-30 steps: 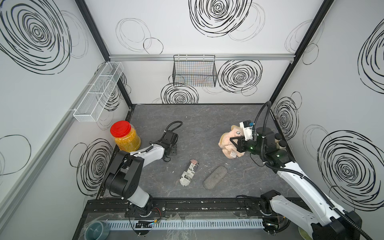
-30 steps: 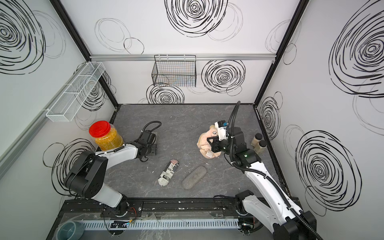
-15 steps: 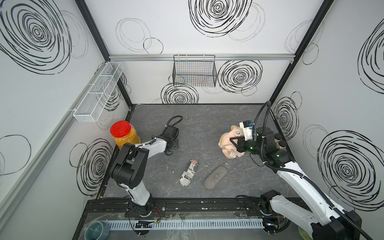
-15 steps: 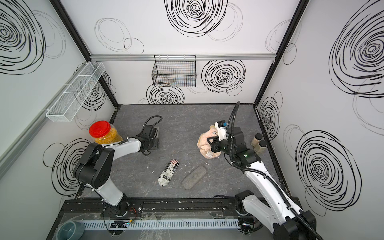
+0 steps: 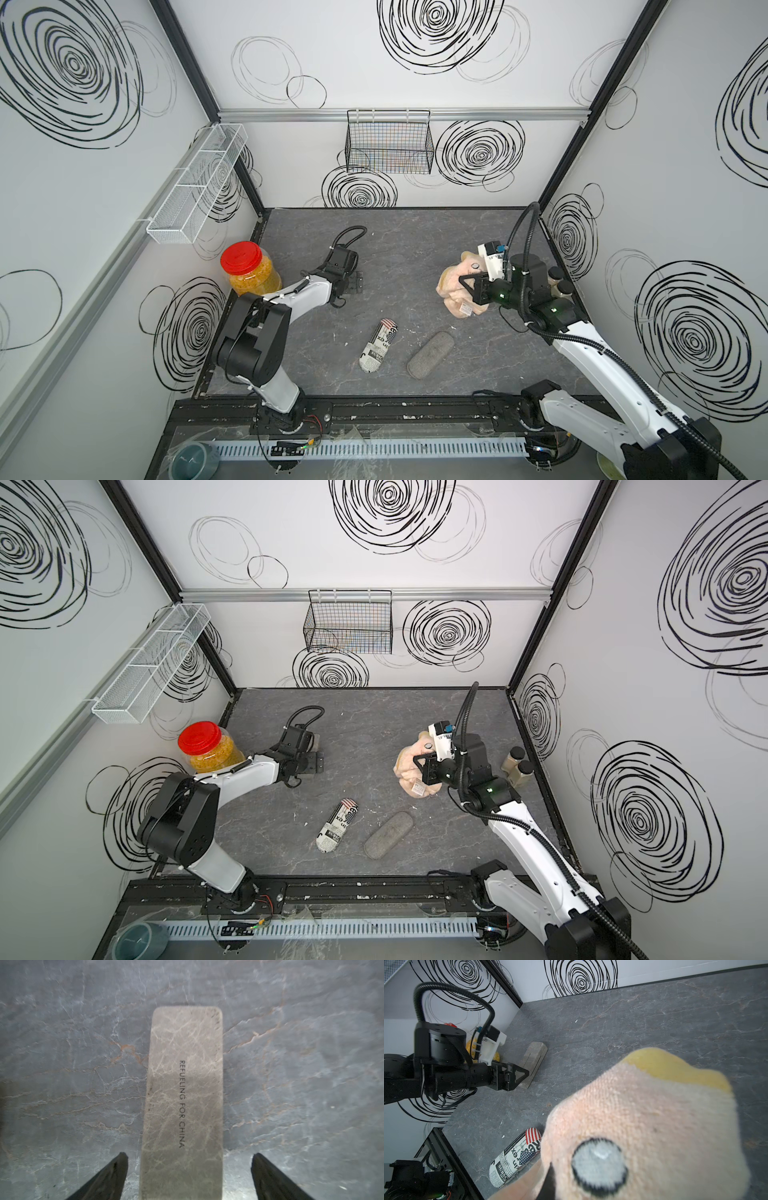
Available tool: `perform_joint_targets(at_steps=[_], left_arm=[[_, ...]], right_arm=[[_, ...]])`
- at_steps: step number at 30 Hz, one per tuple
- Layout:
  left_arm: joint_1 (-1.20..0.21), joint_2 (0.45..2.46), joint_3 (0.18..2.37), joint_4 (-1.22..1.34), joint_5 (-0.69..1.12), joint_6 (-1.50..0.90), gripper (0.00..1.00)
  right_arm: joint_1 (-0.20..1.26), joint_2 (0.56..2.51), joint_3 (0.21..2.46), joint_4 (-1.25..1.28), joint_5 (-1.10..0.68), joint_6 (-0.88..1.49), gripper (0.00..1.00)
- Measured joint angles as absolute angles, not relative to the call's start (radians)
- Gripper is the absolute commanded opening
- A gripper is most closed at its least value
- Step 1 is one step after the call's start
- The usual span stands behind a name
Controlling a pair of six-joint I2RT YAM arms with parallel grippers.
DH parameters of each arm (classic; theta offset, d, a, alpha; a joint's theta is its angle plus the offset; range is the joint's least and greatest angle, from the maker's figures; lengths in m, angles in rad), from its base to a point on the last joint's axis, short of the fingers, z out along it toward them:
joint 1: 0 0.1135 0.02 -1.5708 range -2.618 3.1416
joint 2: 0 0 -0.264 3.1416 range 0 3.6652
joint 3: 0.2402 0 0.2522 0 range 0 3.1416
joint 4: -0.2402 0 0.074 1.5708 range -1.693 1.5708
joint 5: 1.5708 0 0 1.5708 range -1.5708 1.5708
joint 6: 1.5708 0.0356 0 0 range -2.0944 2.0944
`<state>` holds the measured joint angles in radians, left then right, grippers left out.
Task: Wipe the eyeglass case
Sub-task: Place the eyeglass case at the center of the board, then pick up the eyeglass case from the center of the board.
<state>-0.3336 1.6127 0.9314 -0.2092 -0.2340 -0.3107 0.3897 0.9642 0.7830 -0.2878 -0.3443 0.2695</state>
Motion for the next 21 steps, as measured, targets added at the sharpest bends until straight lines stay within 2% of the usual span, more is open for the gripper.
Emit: perform_joint_targets(at_steps=[7, 12, 21], left_arm=[[-0.371, 1.440, 0.942, -0.281, -0.218, -0.302, 0.95], [-0.444, 1.265, 0.869, -0.339, -0.140, -0.278, 0.93], [-0.778, 1.062, 0.749, -0.507, -0.173, -0.371, 0.92]], right_arm=[[0.407, 0.963, 0.783, -0.292, -0.347, 0.270, 0.01], [0.500, 0.961, 0.784, -0.324, -0.326, 0.263, 0.02], [0.564, 0.948, 0.783, -0.341, -0.282, 0.282, 0.01]])
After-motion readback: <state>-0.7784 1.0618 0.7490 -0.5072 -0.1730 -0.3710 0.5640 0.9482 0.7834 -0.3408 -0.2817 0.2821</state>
